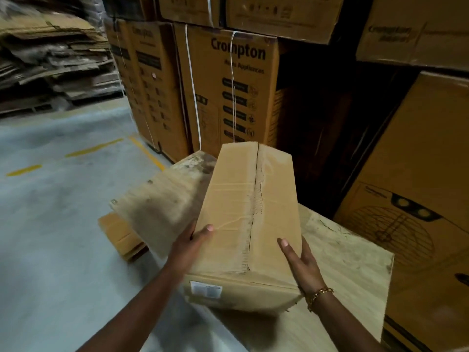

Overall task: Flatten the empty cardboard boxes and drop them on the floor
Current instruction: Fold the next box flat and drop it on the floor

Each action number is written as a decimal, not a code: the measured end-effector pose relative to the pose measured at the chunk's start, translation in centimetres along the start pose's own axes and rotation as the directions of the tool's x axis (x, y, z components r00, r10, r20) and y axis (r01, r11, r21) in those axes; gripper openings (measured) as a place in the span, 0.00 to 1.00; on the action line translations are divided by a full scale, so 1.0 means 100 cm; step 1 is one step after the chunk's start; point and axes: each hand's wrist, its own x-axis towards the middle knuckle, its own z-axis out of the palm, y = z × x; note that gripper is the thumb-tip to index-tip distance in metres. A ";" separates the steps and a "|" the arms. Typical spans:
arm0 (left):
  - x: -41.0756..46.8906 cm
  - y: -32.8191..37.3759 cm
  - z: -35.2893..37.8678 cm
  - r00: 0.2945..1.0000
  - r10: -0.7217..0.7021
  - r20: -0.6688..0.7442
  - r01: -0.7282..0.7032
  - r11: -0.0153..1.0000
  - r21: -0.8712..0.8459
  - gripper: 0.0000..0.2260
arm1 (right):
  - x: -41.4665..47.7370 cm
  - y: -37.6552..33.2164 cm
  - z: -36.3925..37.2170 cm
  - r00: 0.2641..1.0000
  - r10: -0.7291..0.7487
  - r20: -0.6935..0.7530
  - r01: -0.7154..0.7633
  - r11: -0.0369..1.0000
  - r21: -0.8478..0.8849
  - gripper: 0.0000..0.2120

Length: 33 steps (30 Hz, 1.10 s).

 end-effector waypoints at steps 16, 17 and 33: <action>0.068 -0.058 -0.025 0.993 -0.070 0.090 0.033 0.932 0.362 0.42 | 0.028 -0.074 0.105 0.979 -0.114 0.169 0.202 0.443 -0.873 0.48; 0.068 -0.058 -0.025 0.994 -0.062 0.093 0.024 0.933 0.360 0.42 | 0.031 -0.080 0.112 0.976 -0.087 0.200 0.218 0.388 -0.895 0.48; 0.041 0.007 0.025 0.701 0.430 0.569 -0.708 0.320 0.629 0.26 | -0.001 -0.075 -0.019 0.975 -0.005 -0.222 -0.222 0.012 -0.975 0.36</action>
